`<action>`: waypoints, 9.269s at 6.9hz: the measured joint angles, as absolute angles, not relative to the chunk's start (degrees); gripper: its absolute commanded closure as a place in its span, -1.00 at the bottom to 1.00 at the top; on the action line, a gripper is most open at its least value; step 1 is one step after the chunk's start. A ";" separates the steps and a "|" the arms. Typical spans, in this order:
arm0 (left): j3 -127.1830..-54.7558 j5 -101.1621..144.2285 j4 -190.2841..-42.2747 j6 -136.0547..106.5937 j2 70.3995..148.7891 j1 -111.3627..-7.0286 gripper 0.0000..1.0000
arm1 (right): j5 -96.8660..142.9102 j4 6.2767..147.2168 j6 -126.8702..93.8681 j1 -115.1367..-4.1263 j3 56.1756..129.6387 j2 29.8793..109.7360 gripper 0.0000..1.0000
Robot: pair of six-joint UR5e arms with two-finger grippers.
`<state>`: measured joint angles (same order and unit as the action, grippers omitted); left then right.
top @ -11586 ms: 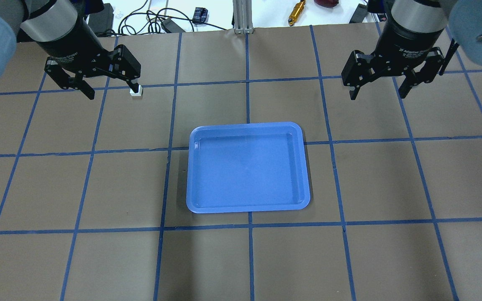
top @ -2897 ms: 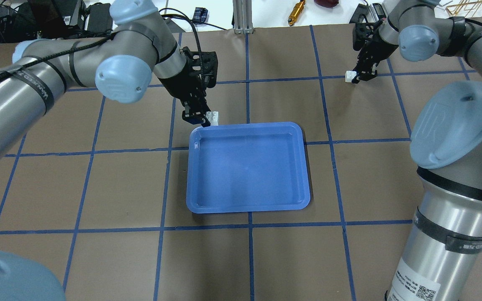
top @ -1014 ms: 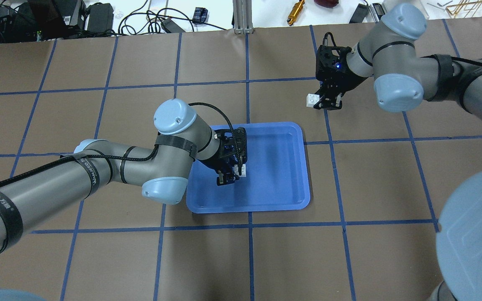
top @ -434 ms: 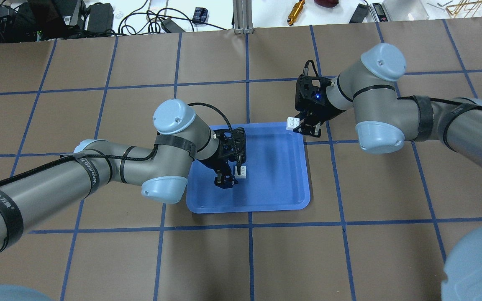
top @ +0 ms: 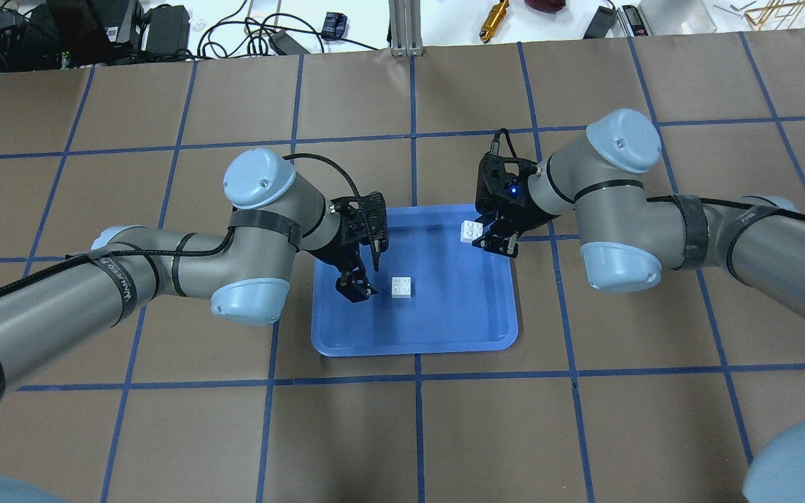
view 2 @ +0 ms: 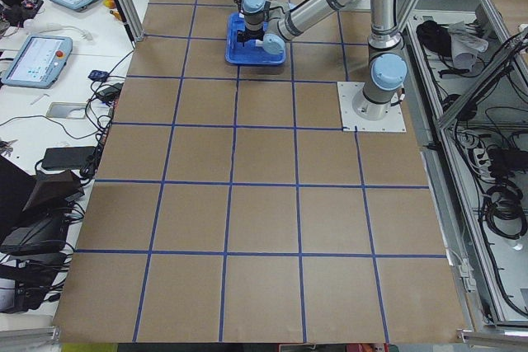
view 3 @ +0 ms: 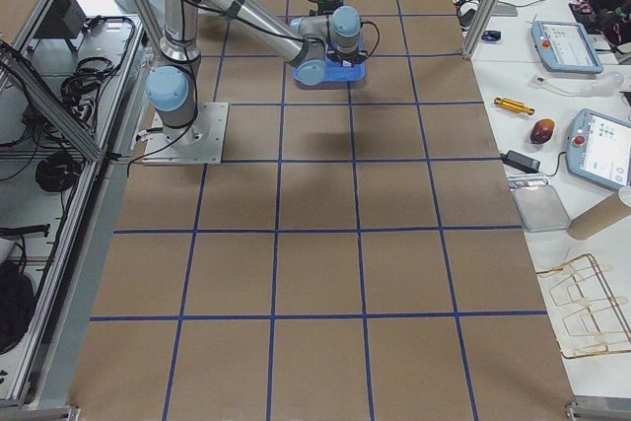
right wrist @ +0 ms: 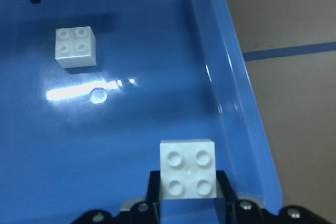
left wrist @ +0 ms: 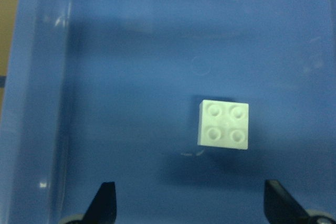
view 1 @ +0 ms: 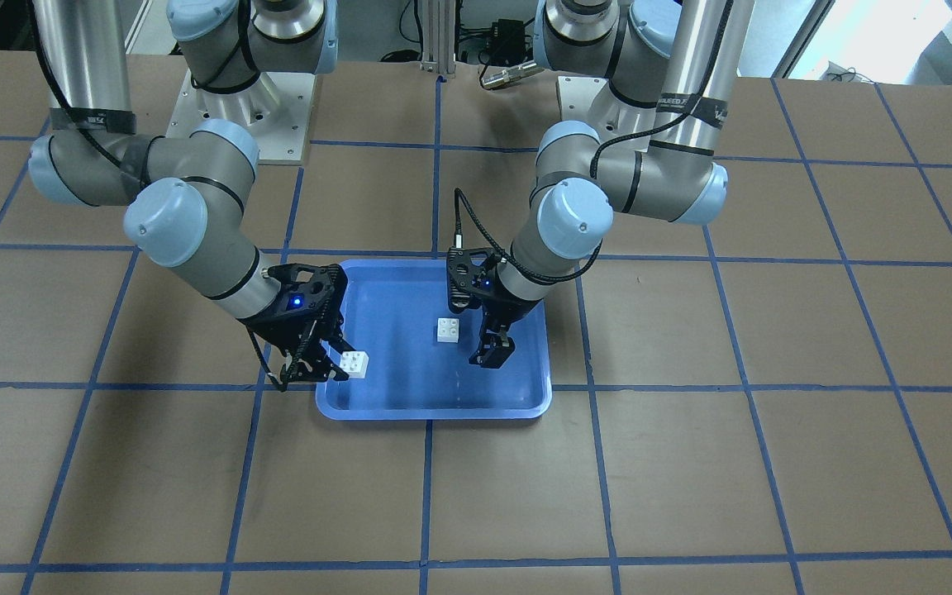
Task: Assemble white blocks and place on blue tray
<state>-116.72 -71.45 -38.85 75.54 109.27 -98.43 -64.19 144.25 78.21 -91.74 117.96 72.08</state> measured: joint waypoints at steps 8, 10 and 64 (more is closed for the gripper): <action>-119.26 -67.91 -38.44 79.95 109.39 -96.12 0.49 | -71.82 149.06 67.78 -100.43 121.90 72.01 1.00; -119.30 -67.86 -38.35 79.80 109.21 -95.70 0.38 | -71.65 149.22 67.59 -100.69 121.86 71.82 1.00; -85.77 -93.41 -92.26 14.80 89.37 -85.12 -1.00 | -89.38 90.28 -7.81 -89.47 96.82 95.76 -1.00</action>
